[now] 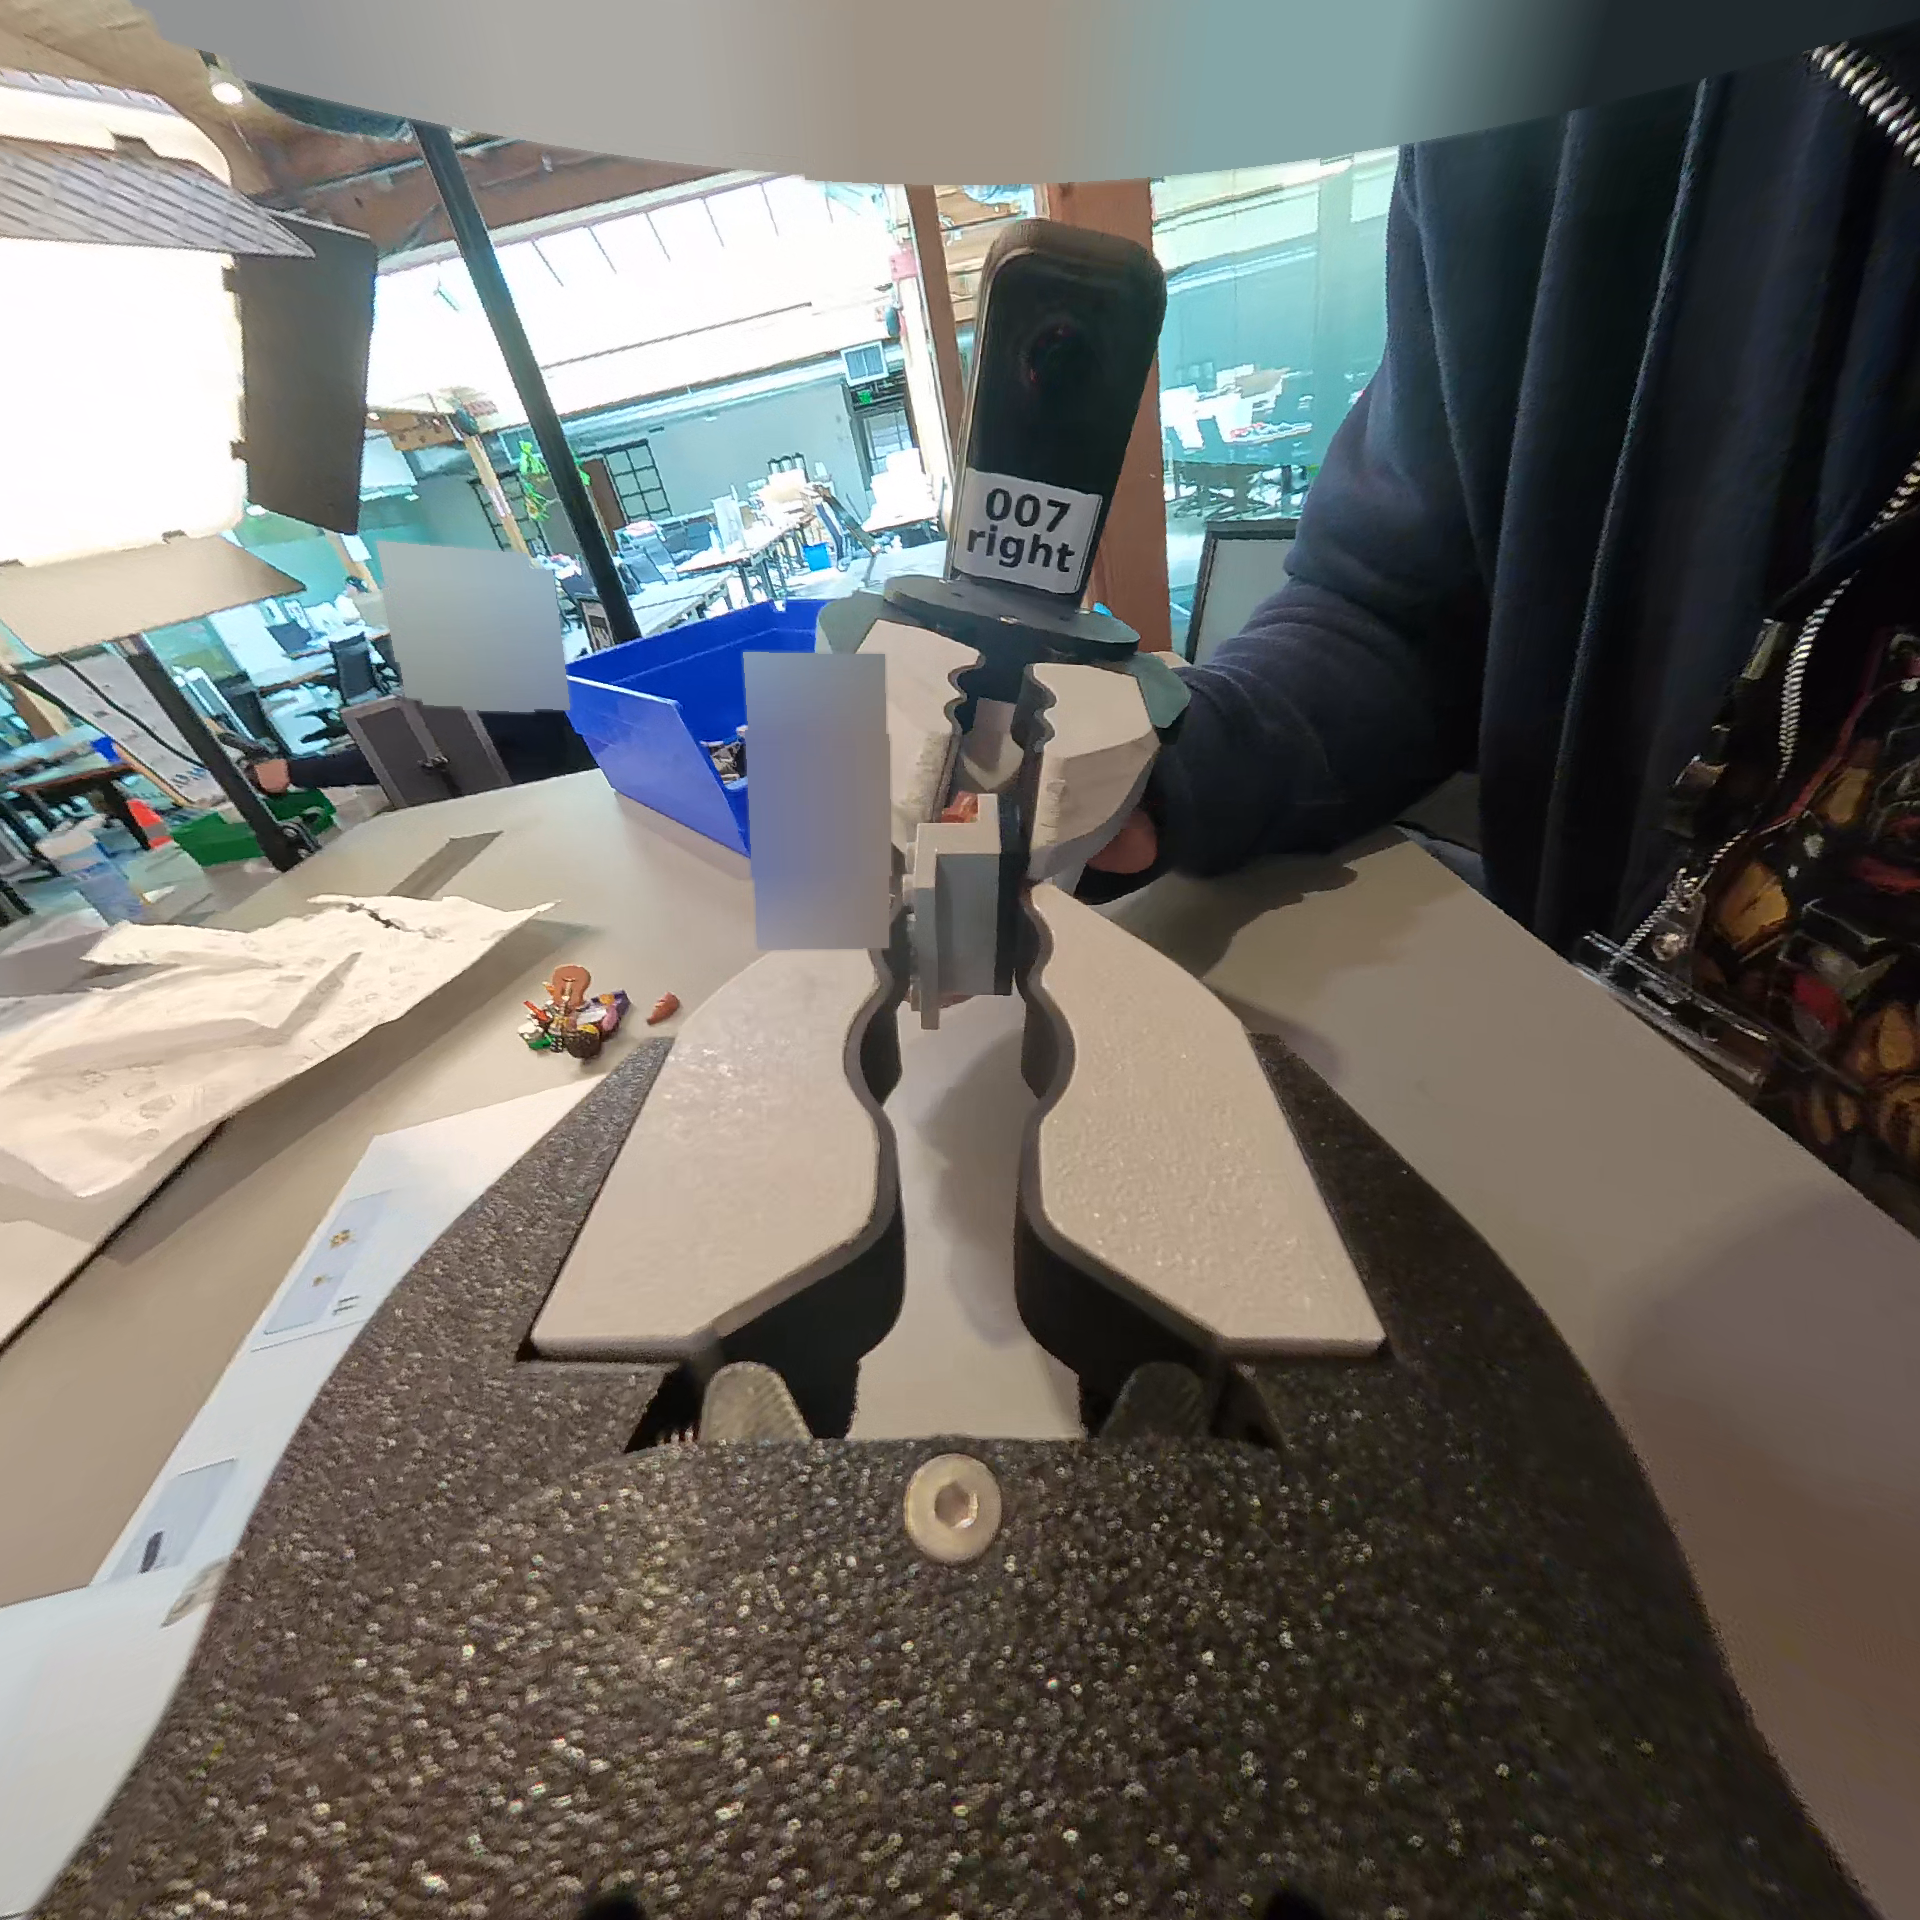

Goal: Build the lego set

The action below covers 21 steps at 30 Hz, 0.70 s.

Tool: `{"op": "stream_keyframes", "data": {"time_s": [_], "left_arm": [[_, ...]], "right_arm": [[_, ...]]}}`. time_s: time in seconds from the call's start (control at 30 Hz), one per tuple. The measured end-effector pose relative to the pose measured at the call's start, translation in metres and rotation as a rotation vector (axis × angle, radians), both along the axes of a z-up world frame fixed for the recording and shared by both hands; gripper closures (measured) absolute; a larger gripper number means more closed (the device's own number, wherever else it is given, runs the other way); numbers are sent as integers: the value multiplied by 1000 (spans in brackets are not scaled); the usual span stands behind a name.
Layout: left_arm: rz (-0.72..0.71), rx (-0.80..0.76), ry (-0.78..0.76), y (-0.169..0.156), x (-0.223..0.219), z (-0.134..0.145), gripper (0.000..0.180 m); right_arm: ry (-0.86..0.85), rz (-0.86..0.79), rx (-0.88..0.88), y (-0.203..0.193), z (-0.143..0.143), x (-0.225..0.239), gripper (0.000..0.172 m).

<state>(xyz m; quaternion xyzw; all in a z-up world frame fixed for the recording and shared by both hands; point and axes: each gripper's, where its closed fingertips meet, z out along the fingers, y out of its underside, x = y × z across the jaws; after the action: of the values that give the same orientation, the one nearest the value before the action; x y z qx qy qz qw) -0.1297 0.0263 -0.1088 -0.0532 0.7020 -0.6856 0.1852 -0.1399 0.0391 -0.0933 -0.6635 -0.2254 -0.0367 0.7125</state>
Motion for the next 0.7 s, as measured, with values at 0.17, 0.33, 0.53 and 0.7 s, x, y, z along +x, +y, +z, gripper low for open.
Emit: {"op": "stream_keyframes", "data": {"time_s": [0.17,0.33,0.53,0.7], "left_arm": [[-48,16,74,-2,-4,-5,162],[-72,29,122,-4,-4,-10,162],[-90,52,144,-6,-6,-14,162],[8,-46,124,1,10,-3,160]], "right_arm": [[18,34,-30,-1,-4,-2,159],[42,65,-69,-2,-8,-2,159],[87,105,-102,-4,-12,-3,159],[89,-25,-16,2,-1,13,159]]}}
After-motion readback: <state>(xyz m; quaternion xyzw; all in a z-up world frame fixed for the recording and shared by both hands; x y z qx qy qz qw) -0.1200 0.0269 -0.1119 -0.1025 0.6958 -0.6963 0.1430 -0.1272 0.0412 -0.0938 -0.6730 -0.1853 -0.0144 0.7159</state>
